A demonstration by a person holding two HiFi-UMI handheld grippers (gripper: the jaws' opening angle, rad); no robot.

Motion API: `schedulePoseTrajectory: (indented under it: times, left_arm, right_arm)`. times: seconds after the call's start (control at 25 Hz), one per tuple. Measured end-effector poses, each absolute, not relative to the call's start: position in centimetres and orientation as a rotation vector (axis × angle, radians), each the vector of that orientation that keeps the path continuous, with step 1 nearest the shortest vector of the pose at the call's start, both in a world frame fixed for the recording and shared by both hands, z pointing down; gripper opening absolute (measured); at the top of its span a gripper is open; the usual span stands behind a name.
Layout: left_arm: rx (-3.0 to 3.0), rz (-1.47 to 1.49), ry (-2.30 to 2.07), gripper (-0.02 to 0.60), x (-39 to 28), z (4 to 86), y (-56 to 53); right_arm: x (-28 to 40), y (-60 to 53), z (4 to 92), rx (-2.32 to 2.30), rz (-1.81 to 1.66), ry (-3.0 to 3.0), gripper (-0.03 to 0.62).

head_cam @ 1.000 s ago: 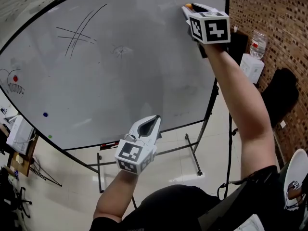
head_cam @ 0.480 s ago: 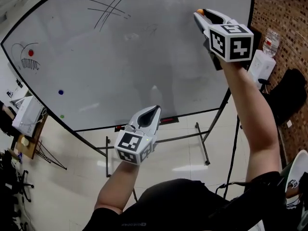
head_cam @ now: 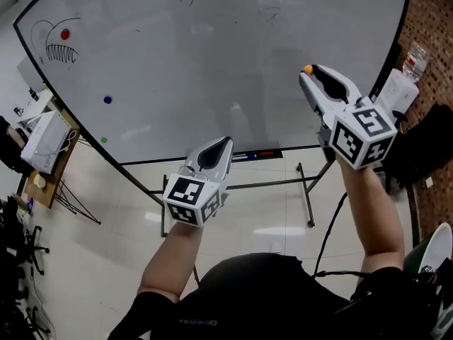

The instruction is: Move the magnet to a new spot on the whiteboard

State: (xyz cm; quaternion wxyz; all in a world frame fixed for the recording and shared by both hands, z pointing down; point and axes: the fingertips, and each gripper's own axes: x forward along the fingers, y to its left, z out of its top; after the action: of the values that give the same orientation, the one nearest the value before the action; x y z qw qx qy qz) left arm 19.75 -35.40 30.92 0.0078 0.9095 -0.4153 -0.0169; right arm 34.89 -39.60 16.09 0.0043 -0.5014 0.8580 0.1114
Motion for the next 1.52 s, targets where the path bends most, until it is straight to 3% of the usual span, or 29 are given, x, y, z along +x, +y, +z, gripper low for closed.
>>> schedulePoseTrajectory:
  times: [0.6,1.52]
  left_arm:
    - [2.839,-0.08,-1.322,0.013,13.3,32.1,-31.3]
    - [2.835,-0.127,-1.214,0.015,12.1,34.9,-28.9]
  right_arm:
    - [26.5,-28.8,34.1,-1.497,-0.042,2.771,0.106]
    - [24.1,-26.3,36.7,-1.598,-0.117,2.75,0.106]
